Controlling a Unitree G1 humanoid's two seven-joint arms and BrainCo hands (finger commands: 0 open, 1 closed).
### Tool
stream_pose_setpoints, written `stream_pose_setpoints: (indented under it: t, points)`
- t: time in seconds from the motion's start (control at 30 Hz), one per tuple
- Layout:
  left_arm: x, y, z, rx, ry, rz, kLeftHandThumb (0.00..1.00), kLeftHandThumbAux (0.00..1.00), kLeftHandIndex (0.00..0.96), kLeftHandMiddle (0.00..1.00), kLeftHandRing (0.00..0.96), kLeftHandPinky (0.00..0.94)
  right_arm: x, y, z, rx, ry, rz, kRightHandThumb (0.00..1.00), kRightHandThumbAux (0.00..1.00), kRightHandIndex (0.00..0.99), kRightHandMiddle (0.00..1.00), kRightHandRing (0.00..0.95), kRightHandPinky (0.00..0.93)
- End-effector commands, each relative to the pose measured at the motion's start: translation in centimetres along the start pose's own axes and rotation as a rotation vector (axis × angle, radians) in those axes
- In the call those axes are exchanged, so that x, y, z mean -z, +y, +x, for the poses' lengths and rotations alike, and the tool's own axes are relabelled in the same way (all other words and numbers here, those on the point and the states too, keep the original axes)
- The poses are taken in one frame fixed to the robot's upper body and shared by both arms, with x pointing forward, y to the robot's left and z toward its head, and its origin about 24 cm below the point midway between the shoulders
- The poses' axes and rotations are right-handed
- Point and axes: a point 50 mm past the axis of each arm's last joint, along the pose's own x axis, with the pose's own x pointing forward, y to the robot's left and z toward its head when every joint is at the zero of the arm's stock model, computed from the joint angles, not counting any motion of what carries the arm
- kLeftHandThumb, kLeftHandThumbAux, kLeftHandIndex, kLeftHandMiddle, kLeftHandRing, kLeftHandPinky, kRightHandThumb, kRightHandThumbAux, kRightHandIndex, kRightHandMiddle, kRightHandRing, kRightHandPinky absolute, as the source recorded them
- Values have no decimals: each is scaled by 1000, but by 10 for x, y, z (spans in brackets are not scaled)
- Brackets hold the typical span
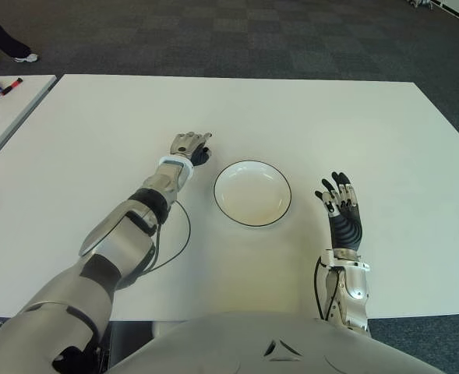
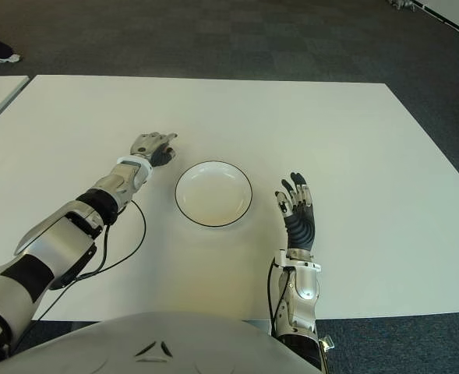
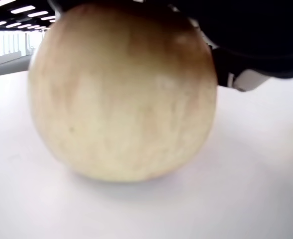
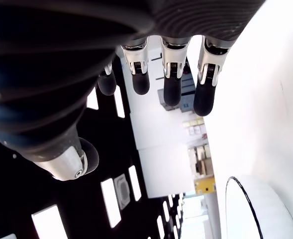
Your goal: Put the apples into the plate.
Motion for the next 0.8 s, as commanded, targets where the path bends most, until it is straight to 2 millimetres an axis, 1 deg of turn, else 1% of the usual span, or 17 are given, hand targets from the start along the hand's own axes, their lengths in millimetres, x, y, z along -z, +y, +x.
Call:
stream_pose_setpoints:
  t: [0.03,0.13,0.3,0.4,0.7,0.8]
  points:
    - [-7,-49,-19,147,6,-53,908,332,91,330,561,696,-1,-3,0,-4,1,16,345,659,38,73,106,217]
    - [-8,-49,-20,113,14,-80,915,344,98,348,586,709,-2,-4,0,-5,-1,19,338,660,40,78,111,224]
    - [-10,-49,-26,50,37,-182,902,355,104,370,615,717,-2,-6,1,-4,-5,19,335,660,42,84,117,227]
    - [-11,-48,-27,31,39,-215,893,360,106,382,622,708,-3,-7,1,-5,-4,17,336,658,39,84,117,224]
    - [-14,-45,-32,-27,25,-248,867,365,73,357,606,700,-4,-8,2,-8,-7,3,326,653,35,82,115,223]
    - [-14,-45,-34,-55,14,-255,862,362,78,367,619,720,-4,-8,2,-7,-9,-3,327,645,35,81,114,223]
